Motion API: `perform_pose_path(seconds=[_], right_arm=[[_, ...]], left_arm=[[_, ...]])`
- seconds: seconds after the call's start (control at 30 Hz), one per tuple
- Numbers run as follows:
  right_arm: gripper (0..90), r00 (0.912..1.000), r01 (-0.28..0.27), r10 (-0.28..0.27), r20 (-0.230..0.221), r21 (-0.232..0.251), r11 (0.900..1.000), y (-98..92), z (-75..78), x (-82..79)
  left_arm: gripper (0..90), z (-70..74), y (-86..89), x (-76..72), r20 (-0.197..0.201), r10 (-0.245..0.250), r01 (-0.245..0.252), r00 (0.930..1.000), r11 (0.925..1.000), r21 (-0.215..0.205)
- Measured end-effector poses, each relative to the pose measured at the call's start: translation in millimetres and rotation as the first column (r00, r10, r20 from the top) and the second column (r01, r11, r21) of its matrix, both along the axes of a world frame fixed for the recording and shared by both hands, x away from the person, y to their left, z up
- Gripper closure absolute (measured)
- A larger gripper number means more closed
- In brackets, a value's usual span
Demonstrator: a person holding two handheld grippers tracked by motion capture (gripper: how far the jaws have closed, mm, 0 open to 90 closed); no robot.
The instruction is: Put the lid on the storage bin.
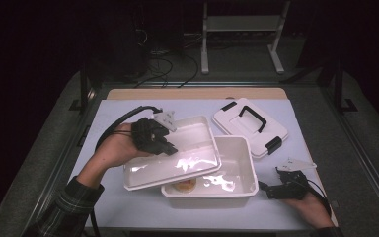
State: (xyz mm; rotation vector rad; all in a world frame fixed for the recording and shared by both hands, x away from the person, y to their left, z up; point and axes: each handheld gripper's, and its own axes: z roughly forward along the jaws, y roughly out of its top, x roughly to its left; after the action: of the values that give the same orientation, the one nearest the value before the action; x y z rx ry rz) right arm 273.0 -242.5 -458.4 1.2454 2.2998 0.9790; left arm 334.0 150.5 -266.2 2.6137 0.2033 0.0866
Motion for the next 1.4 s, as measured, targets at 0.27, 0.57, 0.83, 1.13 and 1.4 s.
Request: perform_pose_path(seconds=[0.27, 0.57, 0.83, 1.13, 1.4], right_arm=[[12.9, 1.0000, 0.000, 0.000, -0.001, 0.000, 1.000, 0.0, 0.1, -0.1], [12.9, 1.0000, 0.000, 0.000, -0.001, 0.000, 1.000, 0.0, 0.1, -0.1], [12.8, 1.0000, 0.000, 0.000, -0.002, 0.001, 1.000, 0.1, 0.1, -0.1], [12.9, 1.0000, 0.001, -0.001, -0.003, 0.002, 1.000, 0.1, 0.1, -0.2], [12.9, 1.0000, 0.002, -0.002, -0.003, 0.002, 1.000, 0.1, 0.2, -0.2]], left_arm=[[88.6, -2.3, -30.4, 0.0, -0.003, -0.060, 0.060, 0.9982, 0.9982, 0.007], [88.7, -10.8, -63.5, -0.4, -0.012, -0.116, 0.117, 0.9932, 0.9926, 0.034], [88.7, -16.8, -83.7, 0.2, -0.020, -0.143, 0.144, 0.9895, 0.9888, 0.040], [88.7, -26.3, -95.2, 0.0, -0.031, -0.156, 0.157, 0.9873, 0.9858, 0.058], [88.6, -31.0, -97.8, 1.0, -0.046, -0.157, 0.160, 0.9865, 0.9854, 0.059]])
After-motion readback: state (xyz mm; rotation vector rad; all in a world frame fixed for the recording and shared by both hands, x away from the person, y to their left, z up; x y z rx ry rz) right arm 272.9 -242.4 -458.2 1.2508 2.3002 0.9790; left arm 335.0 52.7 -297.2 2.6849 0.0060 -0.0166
